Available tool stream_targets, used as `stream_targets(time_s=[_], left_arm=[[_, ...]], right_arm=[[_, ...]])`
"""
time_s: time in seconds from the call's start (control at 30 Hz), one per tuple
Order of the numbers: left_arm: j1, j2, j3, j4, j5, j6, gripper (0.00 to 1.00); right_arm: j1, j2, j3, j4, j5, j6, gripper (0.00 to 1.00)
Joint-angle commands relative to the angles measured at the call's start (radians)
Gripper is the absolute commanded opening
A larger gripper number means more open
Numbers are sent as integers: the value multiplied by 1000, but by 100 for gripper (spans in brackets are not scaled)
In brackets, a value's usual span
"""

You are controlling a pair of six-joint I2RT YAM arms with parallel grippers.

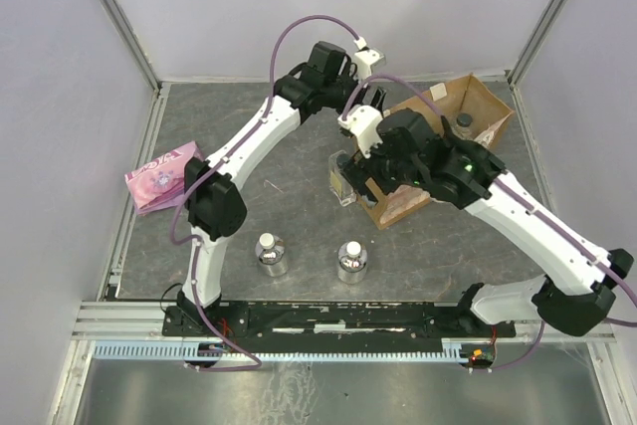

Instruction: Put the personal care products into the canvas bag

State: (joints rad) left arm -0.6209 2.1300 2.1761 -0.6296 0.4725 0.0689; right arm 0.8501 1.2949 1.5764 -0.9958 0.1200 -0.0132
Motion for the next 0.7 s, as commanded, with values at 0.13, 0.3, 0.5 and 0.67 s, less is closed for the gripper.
stream_targets(time_s=[0.13,0.3,0.5,0.67], left_arm=[[109,-186,-82,17,-59,-77,100],[268,-262,-203,-2,-125,-77,100],[350,-361,-308,-6,-316,-38,99],[365,-415,-353,-12,-344,-24,99]], right_arm=[[77,129,98,63,47,19,98],[91,204,128,72,43,21,98],[88,293,124,114,92,-38,100],[47,389,175,109,77,-70,100]])
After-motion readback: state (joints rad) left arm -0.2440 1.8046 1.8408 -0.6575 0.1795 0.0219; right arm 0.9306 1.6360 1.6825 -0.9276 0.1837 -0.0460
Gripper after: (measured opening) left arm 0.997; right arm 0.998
